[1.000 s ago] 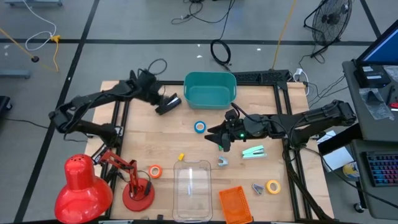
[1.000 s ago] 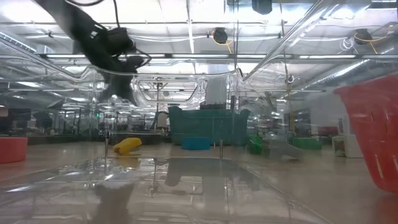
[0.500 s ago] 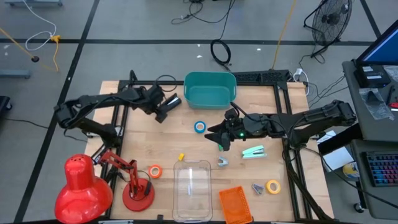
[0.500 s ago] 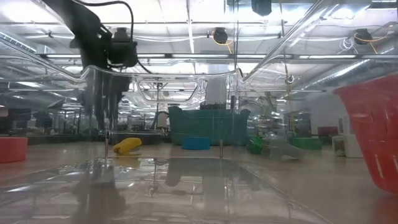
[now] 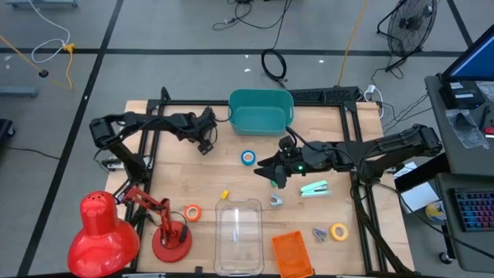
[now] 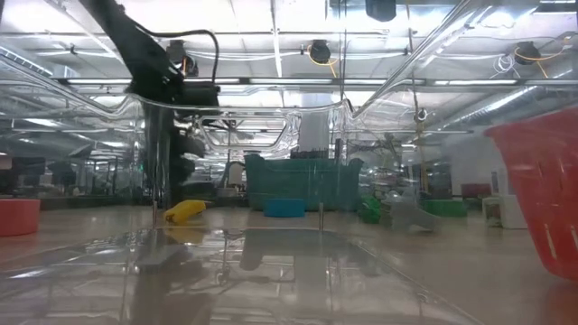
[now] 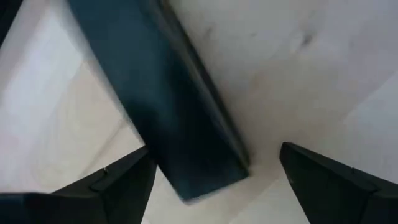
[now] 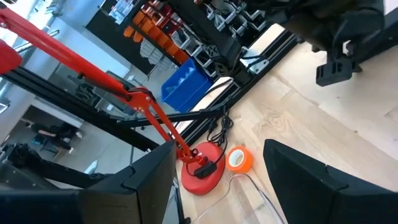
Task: Pick and place Stapler, Stapler remover, tape
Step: Put the black stapler into the green bin
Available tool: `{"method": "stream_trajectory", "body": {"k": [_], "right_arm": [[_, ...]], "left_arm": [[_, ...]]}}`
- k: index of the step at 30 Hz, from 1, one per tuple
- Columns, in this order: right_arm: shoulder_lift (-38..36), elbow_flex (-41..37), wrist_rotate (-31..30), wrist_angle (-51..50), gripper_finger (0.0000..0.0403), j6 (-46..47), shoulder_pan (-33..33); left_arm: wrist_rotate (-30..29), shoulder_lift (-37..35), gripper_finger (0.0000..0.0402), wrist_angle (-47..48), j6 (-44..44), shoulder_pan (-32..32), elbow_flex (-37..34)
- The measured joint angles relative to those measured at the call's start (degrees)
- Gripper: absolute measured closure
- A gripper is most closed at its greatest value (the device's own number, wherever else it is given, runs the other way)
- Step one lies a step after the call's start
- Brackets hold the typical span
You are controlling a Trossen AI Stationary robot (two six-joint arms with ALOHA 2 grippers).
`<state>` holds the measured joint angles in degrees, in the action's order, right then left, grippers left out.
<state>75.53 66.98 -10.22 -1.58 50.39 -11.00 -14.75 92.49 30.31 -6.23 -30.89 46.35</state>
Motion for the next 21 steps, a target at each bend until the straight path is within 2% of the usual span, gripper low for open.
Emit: {"method": "stream_trajectory", "body": {"k": [6, 12, 16, 21], "right_arm": [[0.00, 0.00, -0.12, 0.13, 0.0165, 0.37, -0.04], [0.00, 0.00, -0.15, 0.11, 0.0165, 0.60, -0.09], [0.00, 0.00, -0.17, 0.11, 0.0165, 0.61, -0.09], [0.00, 0.00, -0.20, 0.11, 0.0165, 0.59, -0.09]], "left_arm": [[0.79, 2.14, 0.0044, 0.83, 0.49, -0.59, 1.31], [-1.92, 2.64, 0.0064, 1.54, -2.42, -2.30, 4.85], [1.00, 2.47, 0.0107, 1.82, -4.61, -4.30, 6.38], [4.48, 2.49, 0.0196, 2.74, -5.41, -6.19, 6.38]]}}
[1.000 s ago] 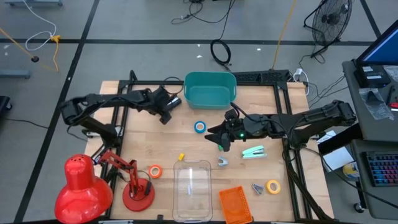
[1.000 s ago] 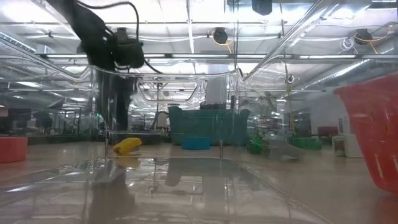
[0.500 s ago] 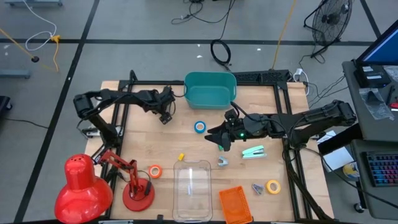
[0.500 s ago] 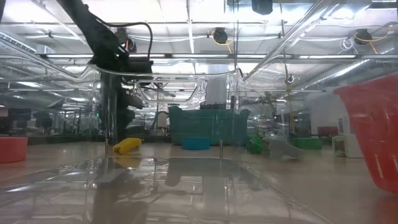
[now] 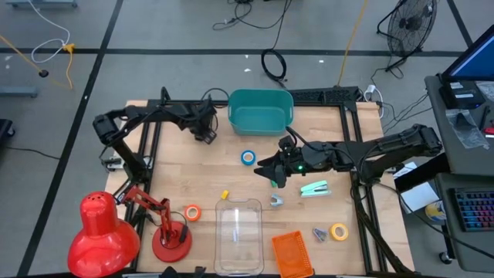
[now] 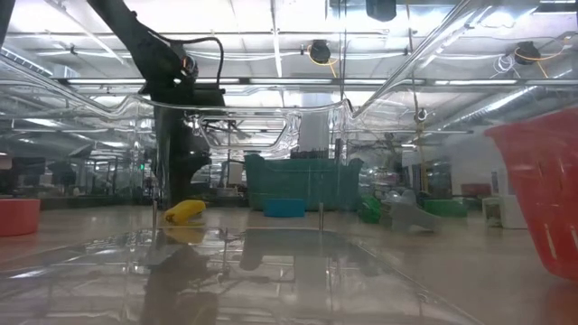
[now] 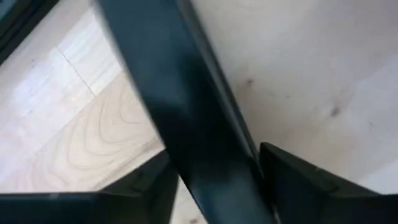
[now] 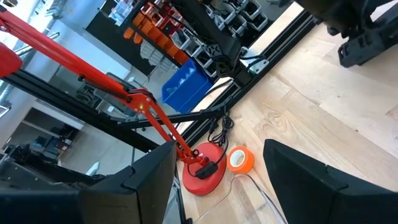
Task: Pick and place Stapler, Stapler remover, tape
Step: Put the black stapler into the green bin
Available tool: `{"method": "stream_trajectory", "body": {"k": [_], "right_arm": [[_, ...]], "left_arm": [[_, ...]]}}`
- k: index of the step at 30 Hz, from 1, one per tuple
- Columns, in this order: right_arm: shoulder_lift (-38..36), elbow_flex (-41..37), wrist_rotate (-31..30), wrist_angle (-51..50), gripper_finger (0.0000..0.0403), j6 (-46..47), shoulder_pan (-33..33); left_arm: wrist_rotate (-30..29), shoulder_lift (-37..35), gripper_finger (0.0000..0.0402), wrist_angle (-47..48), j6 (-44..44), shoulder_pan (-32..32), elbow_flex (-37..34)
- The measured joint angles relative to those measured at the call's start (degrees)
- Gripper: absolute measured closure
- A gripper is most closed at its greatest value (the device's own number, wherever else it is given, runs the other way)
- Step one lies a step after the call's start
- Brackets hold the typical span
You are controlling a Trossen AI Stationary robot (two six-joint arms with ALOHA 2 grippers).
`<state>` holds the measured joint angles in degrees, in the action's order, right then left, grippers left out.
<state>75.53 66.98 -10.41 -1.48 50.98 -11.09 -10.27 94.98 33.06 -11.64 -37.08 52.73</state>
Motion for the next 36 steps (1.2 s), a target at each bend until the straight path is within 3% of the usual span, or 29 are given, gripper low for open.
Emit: {"method": "stream_trajectory", "body": {"k": [4, 11, 17, 21, 24, 27, 30, 36], "right_arm": [[0.00, 0.00, 0.01, 0.00, 0.0165, -0.08, -0.06], [0.00, 0.00, 0.00, 0.00, 0.0165, -0.20, -0.24], [0.00, 0.00, 0.06, 0.01, 0.0165, -0.15, -0.24], [0.00, 0.00, 0.37, 0.00, 0.0165, -0.03, -0.41], [0.00, 0.00, 1.68, 0.07, 0.0165, -0.02, -0.66], [0.00, 0.00, 3.62, 2.43, 0.0165, -0.06, -1.26], [0.00, 0.00, 5.90, 8.49, 0.0165, -1.11, -1.95], [-0.72, 0.00, 6.37, 14.81, 0.0165, -3.45, -3.99]], "left_arm": [[2.52, -0.12, 0.0261, 0.00, -0.53, -1.05, 0.12], [2.76, -3.22, 0.0264, 5.93, -1.54, -1.16, 0.00], [4.04, -15.41, 0.0264, 7.05, -3.89, -2.14, 0.00], [12.84, -24.81, 0.0264, 0.34, -6.03, -2.27, 0.00], [20.94, -28.01, 0.0264, -7.92, -9.88, -1.78, 0.11], [23.89, -26.35, 0.0264, -13.80, -14.34, -0.18, 2.90], [23.85, -19.46, 0.0264, -14.65, -12.85, 2.84, 9.99], [23.11, -1.73, 0.0264, -4.79, -1.80, 7.05, 31.60]]}}
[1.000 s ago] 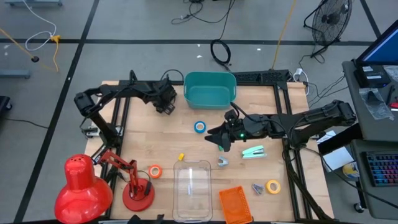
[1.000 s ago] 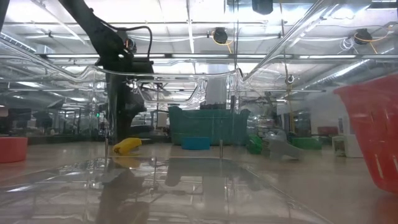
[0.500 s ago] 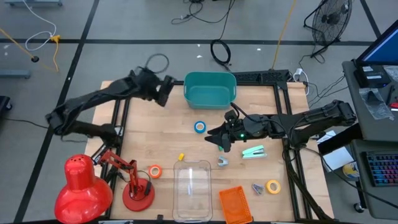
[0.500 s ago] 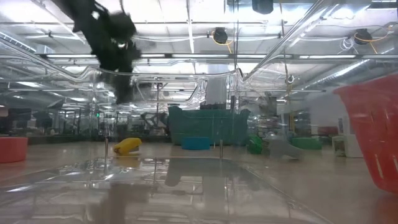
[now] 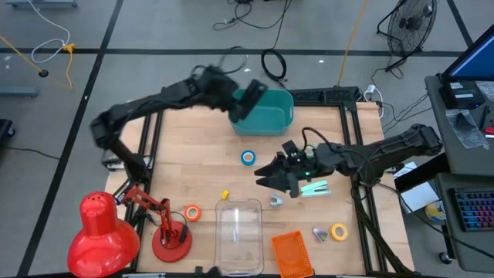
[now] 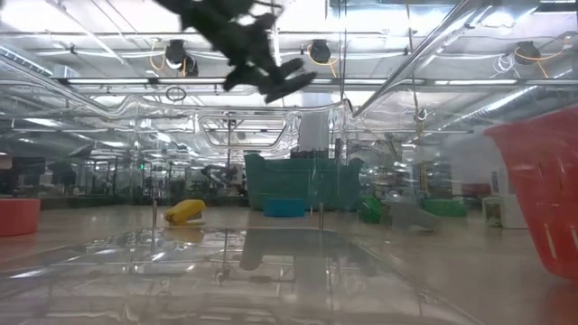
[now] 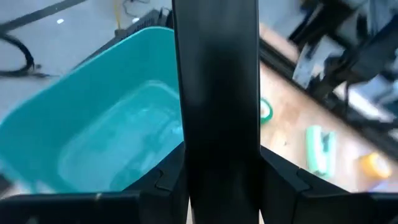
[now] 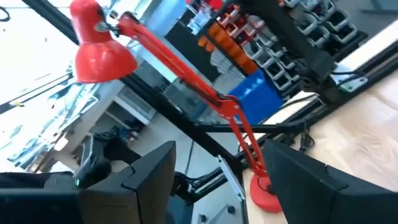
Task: Pick and place Stapler, Stapler remover, tape
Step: Put the black stapler into the green bin
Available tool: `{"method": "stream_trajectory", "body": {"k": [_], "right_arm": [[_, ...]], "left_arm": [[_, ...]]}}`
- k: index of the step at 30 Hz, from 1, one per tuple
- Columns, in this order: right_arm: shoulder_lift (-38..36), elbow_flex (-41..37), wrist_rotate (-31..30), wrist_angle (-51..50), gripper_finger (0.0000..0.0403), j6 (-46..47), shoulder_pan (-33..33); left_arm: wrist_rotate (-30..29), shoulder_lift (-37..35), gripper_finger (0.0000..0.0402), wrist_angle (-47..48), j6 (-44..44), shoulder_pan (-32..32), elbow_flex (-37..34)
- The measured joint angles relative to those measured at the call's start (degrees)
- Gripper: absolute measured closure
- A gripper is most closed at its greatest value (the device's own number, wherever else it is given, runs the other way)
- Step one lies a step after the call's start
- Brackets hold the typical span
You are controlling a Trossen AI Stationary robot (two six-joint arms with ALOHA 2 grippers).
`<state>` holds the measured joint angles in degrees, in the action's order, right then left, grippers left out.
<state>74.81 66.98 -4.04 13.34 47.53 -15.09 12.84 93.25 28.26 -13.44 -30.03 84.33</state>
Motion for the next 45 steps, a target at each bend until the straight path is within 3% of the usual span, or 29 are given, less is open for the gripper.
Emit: {"method": "stream_trajectory", "body": {"k": [5, 9, 14, 17, 21, 33, 45], "right_arm": [[-2.88, 0.00, -0.07, -1.64, 0.0165, -0.85, -3.49], [-6.54, 0.00, -0.94, -6.37, 0.0165, -0.87, -8.06], [-9.96, 0.00, -11.23, -11.92, 0.0165, -2.21, -14.26], [-10.92, 0.00, -17.88, -13.83, 0.0165, -2.87, -16.70], [-10.91, 0.00, -21.30, -14.93, 0.0165, -2.65, -17.86], [-10.37, 0.00, -21.54, -15.36, 0.0165, -0.63, -17.61], [-10.37, 0.00, -21.51, -15.21, 0.0165, -1.73, -15.75]], "left_arm": [[-2.44, 14.42, 0.0264, 13.41, 11.09, -0.15, 16.12], [-1.77, 22.83, 0.0264, 20.88, 17.44, -2.35, 23.24], [0.37, 28.97, 0.0264, 25.36, 24.26, -3.73, 27.33], [0.40, 30.66, 0.0264, 25.90, 27.37, -2.93, 27.94], [-2.70, 31.65, 0.0264, 23.99, 32.23, -1.57, 28.01], [-18.40, 32.61, 0.0264, 23.84, 31.33, 1.00, 28.11], [-18.39, 32.66, 0.0264, 24.14, 28.71, 2.24, 28.07]]}}
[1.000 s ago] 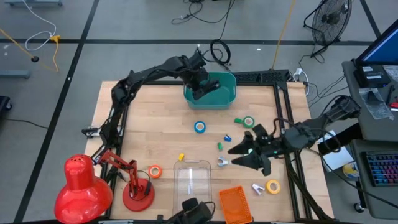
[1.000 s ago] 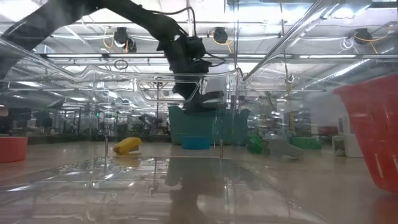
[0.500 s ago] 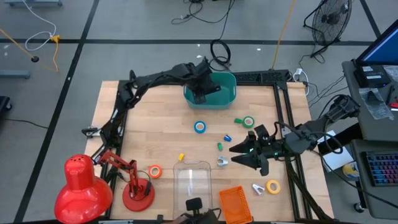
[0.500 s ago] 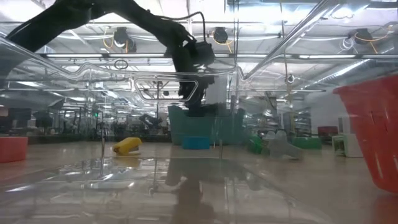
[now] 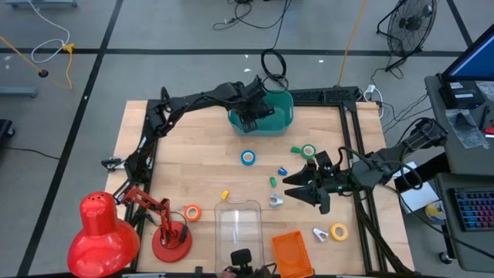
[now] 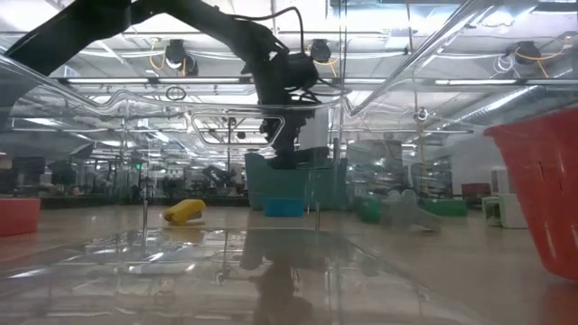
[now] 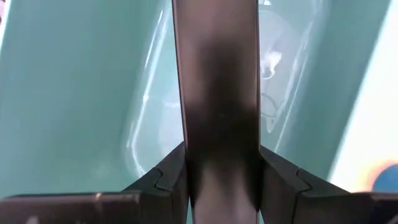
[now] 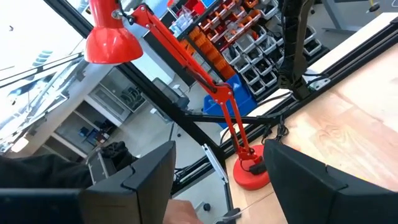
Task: Pick and place Stapler, Stapler remover, tape
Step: Put the black stapler into the green bin, then put the orange tape into the transparent bin
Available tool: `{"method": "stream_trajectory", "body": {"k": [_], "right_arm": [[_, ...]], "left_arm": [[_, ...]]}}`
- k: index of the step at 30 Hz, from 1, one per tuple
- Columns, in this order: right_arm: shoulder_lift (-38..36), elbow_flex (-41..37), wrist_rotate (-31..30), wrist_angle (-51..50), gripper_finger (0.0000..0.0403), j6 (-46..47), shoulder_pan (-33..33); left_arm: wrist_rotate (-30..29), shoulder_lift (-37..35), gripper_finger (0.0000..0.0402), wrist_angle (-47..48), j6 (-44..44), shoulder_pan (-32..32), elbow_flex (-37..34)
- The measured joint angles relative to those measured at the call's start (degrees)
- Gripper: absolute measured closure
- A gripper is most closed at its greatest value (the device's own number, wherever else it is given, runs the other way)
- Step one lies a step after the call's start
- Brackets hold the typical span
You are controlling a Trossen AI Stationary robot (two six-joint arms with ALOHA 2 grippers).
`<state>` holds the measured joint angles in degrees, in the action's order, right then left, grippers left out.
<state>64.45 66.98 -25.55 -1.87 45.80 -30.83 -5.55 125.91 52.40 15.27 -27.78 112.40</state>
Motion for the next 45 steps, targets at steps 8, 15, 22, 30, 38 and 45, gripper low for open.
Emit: {"method": "stream_trajectory", "body": {"k": [8, 15, 22, 30, 38, 45], "right_arm": [[0.00, 0.00, -0.10, 0.33, 0.0165, -0.01, 0.13], [0.00, 0.00, -0.16, 0.33, 0.0165, 0.00, 0.13], [0.00, 0.00, -1.65, 0.35, 0.0165, -0.02, 0.13], [0.00, 0.00, -1.67, 0.33, 0.0165, 0.00, 0.14], [0.00, 0.00, -1.67, 0.33, 0.0165, 0.00, 0.15], [0.00, 0.00, -1.66, 0.34, 0.0165, 0.00, 0.14]], "left_arm": [[-2.03, 0.00, 0.0244, -0.20, -0.81, -0.08, 0.00], [-1.58, 0.00, 0.0265, -0.18, -0.75, 0.23, -0.02], [-1.41, 0.00, 0.0265, -0.20, -0.55, 1.55, -0.02], [-0.89, 0.00, 0.0256, 0.09, -1.45, 1.72, -0.02], [-1.86, -0.02, 0.0208, 0.18, -2.13, 1.83, -0.02], [-3.81, -0.03, 0.0260, 1.09, -2.03, 2.11, -0.02]]}}
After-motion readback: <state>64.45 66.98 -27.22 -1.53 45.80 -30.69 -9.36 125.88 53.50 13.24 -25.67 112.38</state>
